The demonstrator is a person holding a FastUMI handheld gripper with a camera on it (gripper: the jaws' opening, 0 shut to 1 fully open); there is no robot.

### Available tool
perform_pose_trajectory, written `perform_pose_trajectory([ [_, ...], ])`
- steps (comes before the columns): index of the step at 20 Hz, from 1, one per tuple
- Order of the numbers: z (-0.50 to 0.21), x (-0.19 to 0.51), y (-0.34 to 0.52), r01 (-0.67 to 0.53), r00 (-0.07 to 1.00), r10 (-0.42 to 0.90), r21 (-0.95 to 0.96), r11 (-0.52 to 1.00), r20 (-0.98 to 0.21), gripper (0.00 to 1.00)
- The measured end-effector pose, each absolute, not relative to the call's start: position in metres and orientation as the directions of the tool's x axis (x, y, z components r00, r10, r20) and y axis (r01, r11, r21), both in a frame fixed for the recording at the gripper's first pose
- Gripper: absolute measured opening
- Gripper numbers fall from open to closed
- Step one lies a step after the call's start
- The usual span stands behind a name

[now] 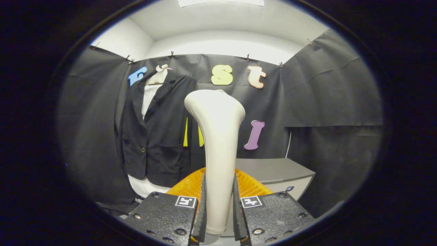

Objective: Iron the clothes twice with a garment steamer, once on the left side and once on the right side.

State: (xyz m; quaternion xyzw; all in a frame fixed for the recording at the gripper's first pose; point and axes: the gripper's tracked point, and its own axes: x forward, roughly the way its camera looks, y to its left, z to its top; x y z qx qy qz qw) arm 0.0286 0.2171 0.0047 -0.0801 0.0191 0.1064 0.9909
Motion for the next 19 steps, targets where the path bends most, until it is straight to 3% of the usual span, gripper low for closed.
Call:
perform_pose_trajectory([
  [9, 0.037, 0.026, 0.130, -0.223, 0.975, 0.223, -0.050, 0.974, 0.004, 0.34],
  [19, 0.008, 0.039, 0.035, -0.143, 0.987, 0.140, -0.029, 0.989, -0.072, 0.34],
])
